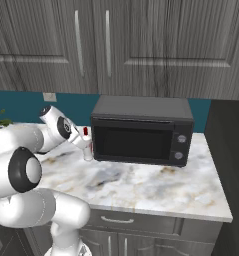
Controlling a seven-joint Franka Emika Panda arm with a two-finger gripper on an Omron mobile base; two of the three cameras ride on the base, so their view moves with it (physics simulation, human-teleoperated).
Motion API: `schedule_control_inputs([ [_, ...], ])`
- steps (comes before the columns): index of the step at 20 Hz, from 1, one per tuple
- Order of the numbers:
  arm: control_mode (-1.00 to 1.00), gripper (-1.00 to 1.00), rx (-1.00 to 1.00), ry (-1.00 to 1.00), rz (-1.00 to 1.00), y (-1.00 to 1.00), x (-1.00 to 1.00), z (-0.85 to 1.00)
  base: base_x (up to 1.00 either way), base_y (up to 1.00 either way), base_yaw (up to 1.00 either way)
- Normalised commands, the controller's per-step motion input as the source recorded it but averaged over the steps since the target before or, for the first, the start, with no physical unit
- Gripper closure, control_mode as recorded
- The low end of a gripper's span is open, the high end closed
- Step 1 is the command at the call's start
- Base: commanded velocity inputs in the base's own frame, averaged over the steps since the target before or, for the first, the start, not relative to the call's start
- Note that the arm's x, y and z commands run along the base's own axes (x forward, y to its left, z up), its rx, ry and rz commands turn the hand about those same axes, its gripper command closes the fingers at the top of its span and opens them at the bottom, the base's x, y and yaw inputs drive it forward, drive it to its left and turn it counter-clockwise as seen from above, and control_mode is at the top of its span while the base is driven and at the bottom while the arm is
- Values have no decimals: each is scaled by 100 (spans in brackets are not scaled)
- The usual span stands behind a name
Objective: Place the liquors on the top shelf of the fridge to keep them out of children's reach, and place the pear on lower shelves for easy access.
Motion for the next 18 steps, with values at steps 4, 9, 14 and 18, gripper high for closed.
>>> schedule_control_inputs([
  [4,-100,-100,0,3,-5,-8,11,-11,0,0,0],
  [9,-100,-100,0,2,-5,-6,12,-12,0,0,0],
  [14,-100,-100,0,2,-5,-4,14,-13,0,0,0],
  [18,-100,-100,0,2,-5,-4,13,-13,0,0,0],
])
